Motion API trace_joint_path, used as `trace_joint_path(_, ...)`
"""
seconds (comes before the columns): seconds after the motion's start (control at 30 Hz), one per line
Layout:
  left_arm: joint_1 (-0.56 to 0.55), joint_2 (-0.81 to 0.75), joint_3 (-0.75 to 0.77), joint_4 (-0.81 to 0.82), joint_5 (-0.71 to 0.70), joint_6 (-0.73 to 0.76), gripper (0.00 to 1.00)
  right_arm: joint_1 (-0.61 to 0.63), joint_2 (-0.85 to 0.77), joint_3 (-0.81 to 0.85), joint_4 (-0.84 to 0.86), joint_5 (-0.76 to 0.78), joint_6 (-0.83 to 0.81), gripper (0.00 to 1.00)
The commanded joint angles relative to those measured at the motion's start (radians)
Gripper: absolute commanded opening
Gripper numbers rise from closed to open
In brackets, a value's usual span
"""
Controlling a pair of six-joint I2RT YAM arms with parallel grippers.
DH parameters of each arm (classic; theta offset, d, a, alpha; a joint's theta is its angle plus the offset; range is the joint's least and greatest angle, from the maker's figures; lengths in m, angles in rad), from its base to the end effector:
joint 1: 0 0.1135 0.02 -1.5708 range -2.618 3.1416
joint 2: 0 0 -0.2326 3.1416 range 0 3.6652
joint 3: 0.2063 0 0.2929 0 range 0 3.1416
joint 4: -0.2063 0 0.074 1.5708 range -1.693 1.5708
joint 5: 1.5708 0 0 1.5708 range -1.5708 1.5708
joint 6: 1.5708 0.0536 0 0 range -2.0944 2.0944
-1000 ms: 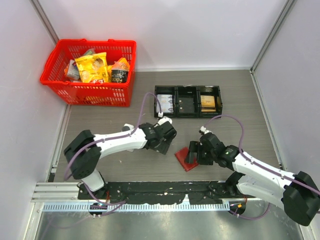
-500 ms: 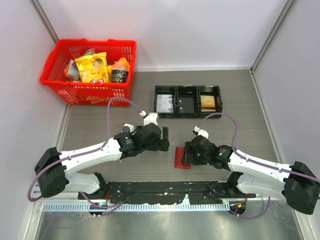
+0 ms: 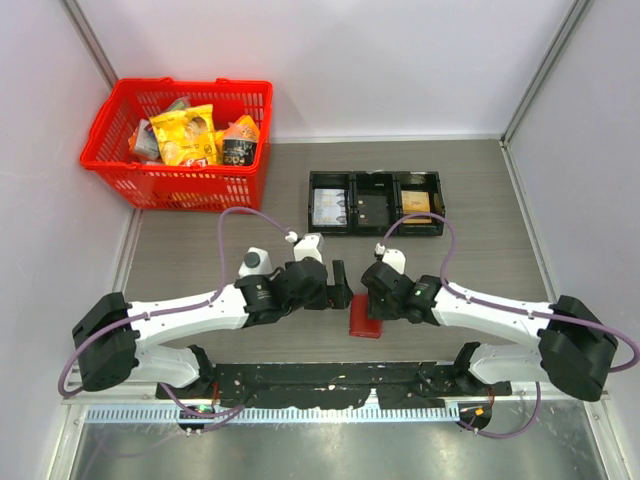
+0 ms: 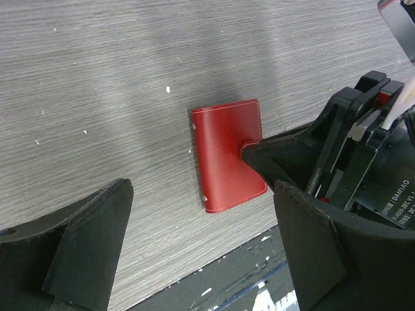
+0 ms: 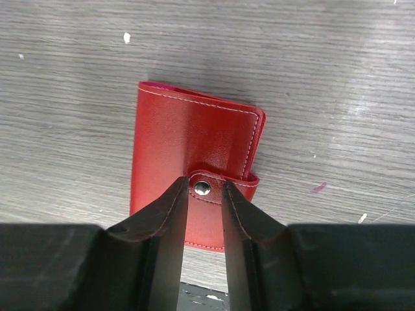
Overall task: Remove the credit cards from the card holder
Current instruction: Open the card holder at the center of the board.
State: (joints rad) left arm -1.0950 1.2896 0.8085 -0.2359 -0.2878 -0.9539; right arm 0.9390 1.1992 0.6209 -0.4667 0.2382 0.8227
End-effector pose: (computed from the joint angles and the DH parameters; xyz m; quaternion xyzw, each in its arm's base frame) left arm 0.1655 -0.2881 0.1751 0.0043 0.9028 -0.2823 0.3244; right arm 0.1707 0.2118 0.1147 -0.0249 0.9590 0.1260 0.2527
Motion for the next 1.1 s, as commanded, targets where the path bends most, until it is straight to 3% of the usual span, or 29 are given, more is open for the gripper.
trace_joint_path(0.0, -0.006, 0.011, -0.031, 0.089, -0.022, -0.043, 0.93, 0.014, 0.052, 0.051, -0.004, 0.038, 0.006, 0.31)
trace_joint_path(0.6, -0.008, 0.019, -0.098, 0.129, 0.044, -0.192, 0.81, 0.026, 0.232, 0.105, -0.081, 0.047, -0.022, 0.34)
trace_joint_path(0.73, -0.008, 0.028, -0.08, 0.098, 0.049, -0.195, 0.78, 0.027, 0.243, 0.117, -0.086, 0.049, -0.042, 0.21)
trace_joint_path(0.87, 0.003, 0.06, -0.062, 0.098, 0.101, -0.194, 0.76, 0.027, 0.243, 0.122, -0.072, 0.021, -0.063, 0.01)
trace_joint_path(1.07, 0.007, 0.143, -0.032, 0.11, 0.179, -0.206, 0.74, 0.027, 0.168, 0.108, -0.023, 0.009, -0.086, 0.01)
